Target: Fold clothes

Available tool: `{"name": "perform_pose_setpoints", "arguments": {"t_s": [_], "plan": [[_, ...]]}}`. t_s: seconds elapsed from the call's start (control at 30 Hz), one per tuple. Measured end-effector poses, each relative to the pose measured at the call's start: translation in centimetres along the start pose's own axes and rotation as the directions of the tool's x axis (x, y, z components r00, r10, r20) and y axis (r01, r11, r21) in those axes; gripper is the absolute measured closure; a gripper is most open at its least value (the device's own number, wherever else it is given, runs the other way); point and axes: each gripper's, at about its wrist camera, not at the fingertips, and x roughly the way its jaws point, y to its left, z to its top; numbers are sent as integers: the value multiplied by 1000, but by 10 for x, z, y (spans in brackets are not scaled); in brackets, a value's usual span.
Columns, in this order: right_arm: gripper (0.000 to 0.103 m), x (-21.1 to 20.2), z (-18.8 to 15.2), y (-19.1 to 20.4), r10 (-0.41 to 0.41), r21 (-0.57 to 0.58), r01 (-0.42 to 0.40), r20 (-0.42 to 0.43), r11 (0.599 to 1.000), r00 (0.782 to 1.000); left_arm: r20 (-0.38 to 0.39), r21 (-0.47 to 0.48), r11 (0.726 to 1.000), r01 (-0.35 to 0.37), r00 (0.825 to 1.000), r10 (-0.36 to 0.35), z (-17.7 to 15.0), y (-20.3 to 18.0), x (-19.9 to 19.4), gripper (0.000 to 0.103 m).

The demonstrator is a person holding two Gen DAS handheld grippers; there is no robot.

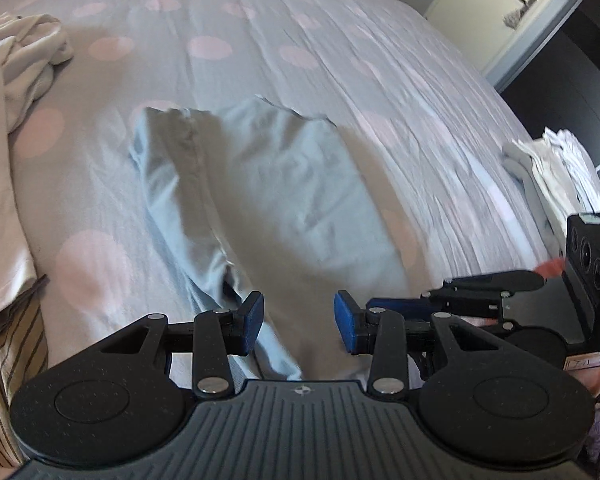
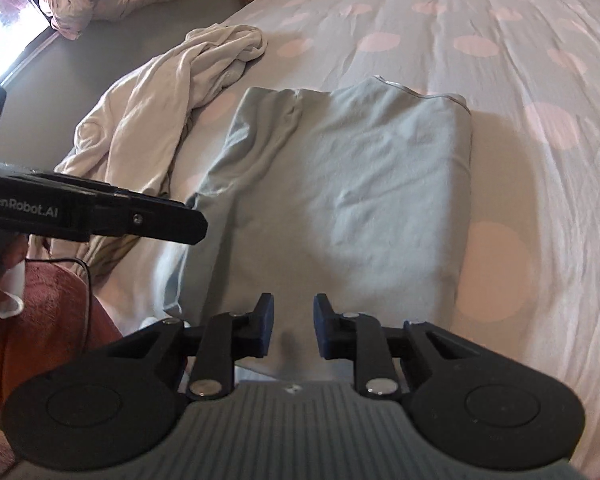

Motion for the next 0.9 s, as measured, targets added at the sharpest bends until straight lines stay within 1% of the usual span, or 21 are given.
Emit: {"name": "perform_pose_setpoints", "arguments": {"t_s": [0.03, 0.1, 0.17, 0.23, 0.37, 0.47, 0.53, 0.63, 0.7, 0.8, 0.83, 0.87, 0.9], "plan": [[79, -1, -3, 1, -21, -17, 21, -4, 1000, 1000, -41, 3, 1000, -26, 999, 26, 0, 0, 6, 67], [77, -6, -10, -2, -66, -39, 65, -17, 997, 998, -118, 5, 997, -72, 990, 72, -1, 1, 17, 68], [77, -11, -15, -9, -96, -45, 95, -27, 994, 995, -178, -18, 996, -86, 981, 82, 1, 8, 26, 69], [77, -16, -21, -19, -102, -29, 102, -31, 994, 994, -224, -39, 996, -83, 972, 72, 3, 15, 32, 69], [76, -18, -34, -42, -116, 44, 118, -45, 992, 992, -321, -34, 990, -135, 940, 117, 2, 20, 48, 70], [77, -17, -37, -54, -82, 104, 88, -54, 991, 995, -381, -3, 984, -179, 910, 164, 0, 20, 56, 74], [76, -15, -37, -56, -78, 112, 85, -63, 990, 995, -413, 6, 979, -205, 891, 189, -1, 22, 61, 75], [78, -8, -38, -58, -82, 114, 91, -79, 989, 994, -454, 9, 973, -229, 867, 208, -3, 25, 67, 75], [81, -6, -38, -58, -91, 103, 100, -86, 990, 992, -484, 21, 968, -249, 845, 228, -5, 26, 74, 75], [83, -2, -38, -55, -111, 73, 118, -100, 990, 989, -526, 88, 955, -283, 801, 286, -8, 19, 85, 75], [84, -2, -39, -55, -116, 67, 123, -106, 990, 988, -539, 118, 948, -294, 783, 310, -9, 17, 88, 75], [85, -2, -39, -54, -120, 63, 127, -111, 990, 987, -554, 150, 939, -308, 761, 338, -12, 14, 91, 75], [87, -2, -40, -55, -121, 66, 129, -115, 989, 986, -565, 178, 928, -326, 739, 368, -14, 13, 93, 82]]}}
